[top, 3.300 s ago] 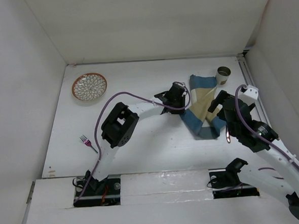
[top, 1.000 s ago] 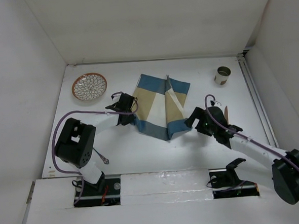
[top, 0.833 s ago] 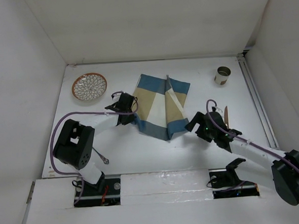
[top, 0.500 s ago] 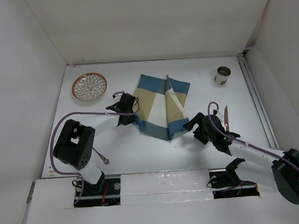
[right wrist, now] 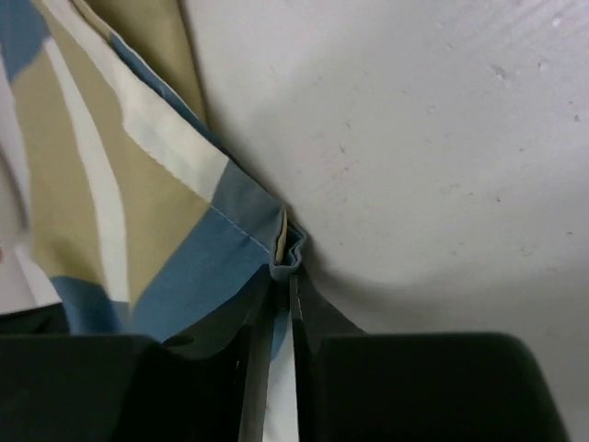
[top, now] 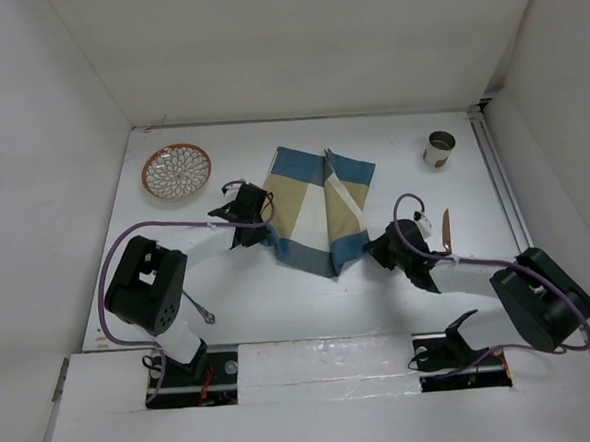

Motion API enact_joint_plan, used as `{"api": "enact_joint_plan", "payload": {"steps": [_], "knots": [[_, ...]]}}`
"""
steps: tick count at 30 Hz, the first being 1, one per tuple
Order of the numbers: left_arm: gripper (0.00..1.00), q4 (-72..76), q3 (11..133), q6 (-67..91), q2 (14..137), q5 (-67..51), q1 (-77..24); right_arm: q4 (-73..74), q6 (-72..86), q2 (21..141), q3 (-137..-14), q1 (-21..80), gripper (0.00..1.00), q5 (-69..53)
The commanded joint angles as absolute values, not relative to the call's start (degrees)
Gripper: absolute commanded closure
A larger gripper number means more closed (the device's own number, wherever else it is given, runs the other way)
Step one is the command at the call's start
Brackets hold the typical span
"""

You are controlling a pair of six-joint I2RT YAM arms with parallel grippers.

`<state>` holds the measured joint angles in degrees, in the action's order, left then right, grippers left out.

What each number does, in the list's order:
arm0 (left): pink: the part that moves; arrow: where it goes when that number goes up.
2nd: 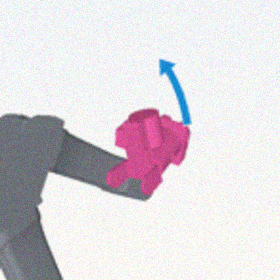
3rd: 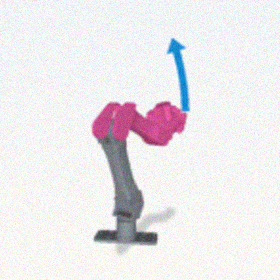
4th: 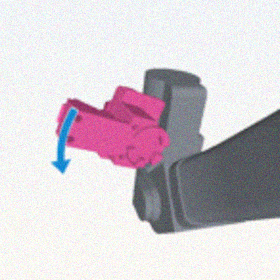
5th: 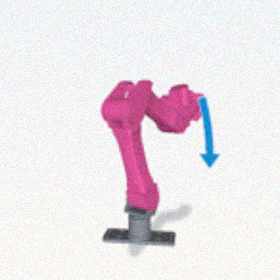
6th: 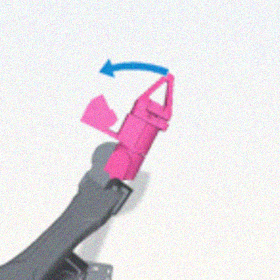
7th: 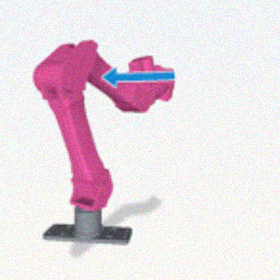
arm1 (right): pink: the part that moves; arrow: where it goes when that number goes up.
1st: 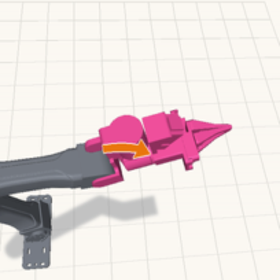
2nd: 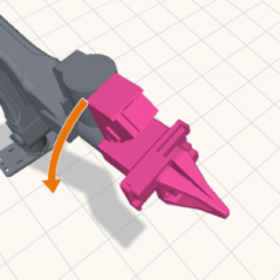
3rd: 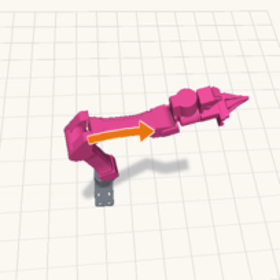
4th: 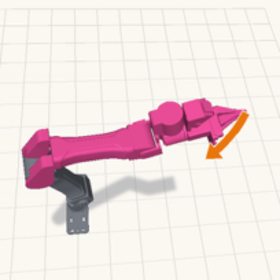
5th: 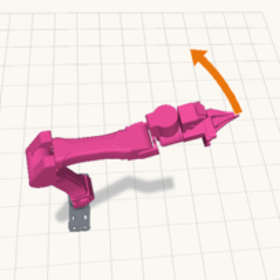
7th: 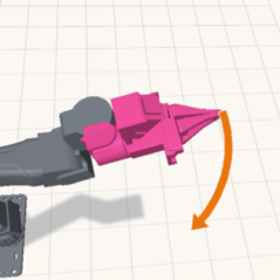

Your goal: Set the dinner table for one person

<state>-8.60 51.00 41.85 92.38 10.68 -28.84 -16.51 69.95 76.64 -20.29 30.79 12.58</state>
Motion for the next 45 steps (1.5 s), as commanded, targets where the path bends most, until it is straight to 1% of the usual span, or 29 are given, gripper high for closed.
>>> {"api": "enact_joint_plan", "payload": {"steps": [1, 2, 4, 6, 7, 10, 11, 13, 14, 15, 16, 18, 19, 22, 23, 26, 28, 32, 34, 36, 38, 39, 40, 42, 43, 44, 45], "knots": [[1.0, -8.96, 50.71, 41.48, 89.82, 10.81, -29.0, -17.31, 69.61, 78.84, -20.3, 30.59, 0.86, 12.57], [1.0, -8.96, 50.71, 41.48, 89.82, 10.81, -29.0, -17.31, 70.13, 78.84, -20.3, 30.59, 1.0, 12.57], [1.0, -10.01, 51.84, 41.48, 89.3, 10.81, -29.0, -14.6, 69.01, 75.61, -21.52, 30.59, 1.0, 13.44], [1.0, -10.89, 53.6, 40.96, 87.9, 10.81, -29.0, -7.67, 66.98, 72.26, -23.81, 31.11, 1.0, 16.68], [1.0, -13.33, 57.18, 40.35, 87.37, 11.51, -29.0, -1.73, 63.93, 68.33, -27.56, 31.11, 1.0, 18.0], [1.0, -18.35, 65.19, 39.73, 85.7, 12.91, -28.39, 5.51, 57.16, 62.95, -35.22, 30.59, 1.0, 23.02], [1.0, -21.59, 71.13, 39.73, 85.69, 12.92, -27.69, 8.41, 52.87, 60.49, -42.12, 30.59, 1.0, 24.25], [1.0, -24.42, 77.22, 39.73, 84.21, 13.7, -27.69, 17.2, 48.28, 59.07, -49.62, 30.06, 1.0, 28.1], [1.0, -26.09, 80.3, 39.73, 84.2, 14.32, -27.69, 20.45, 46.34, 58.28, -57.05, 29.45, 1.0, 29.26], [1.0, -29.15, 85.99, 39.73, 83.68, 14.33, -27.69, 23.26, 42.49, 57.75, -60.26, 29.44, 1.0, 30.4], [1.0, -30.57, 88.57, 39.2, 83.67, 14.33, -27.69, 27.82, 40.97, 57.22, -63.25, 29.44, 1.0, 32.06], [1.0, -33.38, 93.58, 38.59, 81.4, 14.33, -27.69, 31.36, 36.85, 54.42, -69.75, 29.44, 1.0, 32.61], [1.0, -33.4, 94.21, 38.58, 80.26, 13.72, -27.69, 34.34, 36.83, 53.19, -71.35, 29.44, 1.0, 33.56], [1.0, -34.19, 93.52, 38.06, 74.11, 12.49, -27.69, 37.08, 33.06, 47.91, -75.14, 29.44, 1.0, 33.05], [1.0, -34.19, 92.91, 38.06, 70.79, 11.96, -27.69, 39.44, 32.44, 47.03, -75.93, 29.44, 1.0, 33.05], [1.0, -34.19, 91.58, 38.06, 66.46, 10.47, -27.69, 43.4, 30.59, 45.18, -78.66, 28.92, 1.0, 31.73], [1.0, -34.98, 91.58, 38.06, 63.82, 9.94, -27.69, 44.99, 29.98, 45.18, -79.97, 28.92, 1.0, 30.68], [1.0, -37.44, 94.91, 37.53, 63.11, 10.46, -27.69, 46.67, 28.57, 47.71, -80.68, 28.92, 1.0, 30.67], [1.0, -37.44, 96.23, 36.92, 65.37, 11.68, -27.69, 44.66, 27.43, 49.3, -81.3, 28.92, 1.0, 30.15], [1.0, -37.44, 98.94, 36.39, 67.84, 12.21, -27.69, 44.65, 25.59, 53.86, -84.36, 27.6, 1.0, 30.15], [1.0, -37.44, 102.2, 35.51, 73.17, 13.0, -27.69, 42.81, 23.48, 57.64, -87.0, 24.98, 1.0, 27.78], [1.0, -38.05, 104.22, 34.9, 75.13, 13.01, -27.69, 42.28, 21.99, 61.66, -89.97, 23.92, 1.0, 26.82], [1.0, -38.06, 108.59, 34.28, 77.23, 14.05, -27.69, 40.71, 21.19, 63.7, -91.39, 22.69, 1.0, 25.5], [1.0, -38.75, 114.14, 32.18, 84.18, 14.68, -27.69, 37.9, 19.52, 69.13, -94.64, 18.4, 1.0, 19.1], [1.0, -38.76, 120.09, 31.12, 86.55, 15.37, -27.69, 34.84, 18.82, 70.91, -95.62, 17.06, 1.0, 16.46], [1.0, -39.46, 123.45, 30.24, 91.71, 15.38, -26.9, 33.67, 18.2, 72.84, -96.84, 15.92, 1.0, 12.17], [1.0, -39.46, 126.71, 28.84, 94.28, 13.9, -24.46, 32.88, 18.19, 74.95, -98.33, 13.99, 1.0, 10.39]]}}
